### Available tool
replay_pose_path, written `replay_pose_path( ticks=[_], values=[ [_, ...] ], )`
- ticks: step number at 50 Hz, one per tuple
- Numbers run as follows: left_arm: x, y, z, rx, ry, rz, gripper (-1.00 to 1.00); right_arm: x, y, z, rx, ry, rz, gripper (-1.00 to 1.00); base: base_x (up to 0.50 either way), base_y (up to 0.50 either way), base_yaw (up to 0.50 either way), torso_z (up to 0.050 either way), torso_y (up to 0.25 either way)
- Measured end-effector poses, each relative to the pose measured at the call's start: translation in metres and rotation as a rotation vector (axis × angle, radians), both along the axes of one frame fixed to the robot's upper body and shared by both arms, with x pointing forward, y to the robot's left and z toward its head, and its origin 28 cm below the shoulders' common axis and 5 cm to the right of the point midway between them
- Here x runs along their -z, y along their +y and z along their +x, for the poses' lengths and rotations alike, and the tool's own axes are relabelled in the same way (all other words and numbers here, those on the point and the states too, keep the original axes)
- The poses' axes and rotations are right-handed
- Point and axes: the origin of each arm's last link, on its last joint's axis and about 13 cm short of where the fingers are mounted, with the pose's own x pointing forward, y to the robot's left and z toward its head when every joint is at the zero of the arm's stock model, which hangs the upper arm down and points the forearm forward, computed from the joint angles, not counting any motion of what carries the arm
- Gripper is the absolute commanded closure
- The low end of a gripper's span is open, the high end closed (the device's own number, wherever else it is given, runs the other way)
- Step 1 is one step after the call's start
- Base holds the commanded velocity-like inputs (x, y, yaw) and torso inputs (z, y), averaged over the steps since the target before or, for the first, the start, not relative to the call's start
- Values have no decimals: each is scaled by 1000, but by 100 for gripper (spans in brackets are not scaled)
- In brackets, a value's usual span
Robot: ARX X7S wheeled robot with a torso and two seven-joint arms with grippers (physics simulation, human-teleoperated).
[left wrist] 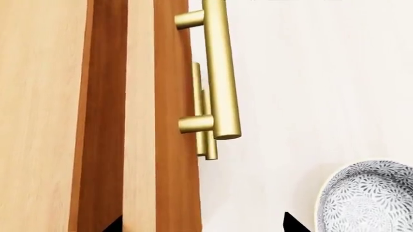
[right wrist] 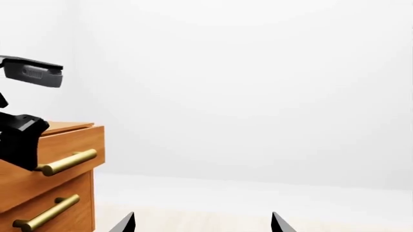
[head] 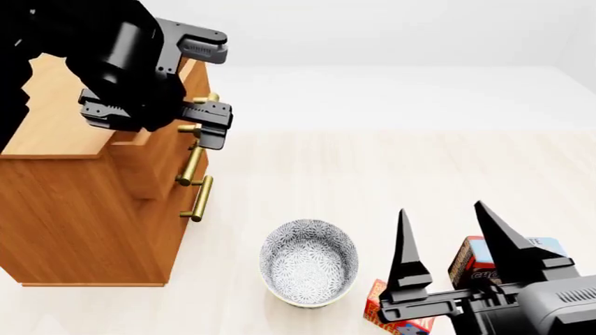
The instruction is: Put the butter at the back in the top drawer of the cabinet and close it.
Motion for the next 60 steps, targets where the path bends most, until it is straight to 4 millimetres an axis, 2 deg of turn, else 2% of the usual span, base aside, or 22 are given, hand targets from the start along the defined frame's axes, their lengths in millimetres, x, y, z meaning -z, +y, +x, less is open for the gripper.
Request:
replay_pose_path(
  ticks=[23, 60],
  values=[
    [-8, -21, -4, 68, -12, -21, -100, 0, -5, -1, 5, -1, 14, -100, 0, 0, 0, 0, 0],
    [-5, -47, -1, 172, 11, -73, -100, 0, -9, -2, 18, 3, 25, -100, 0, 0, 0, 0, 0]
  ],
)
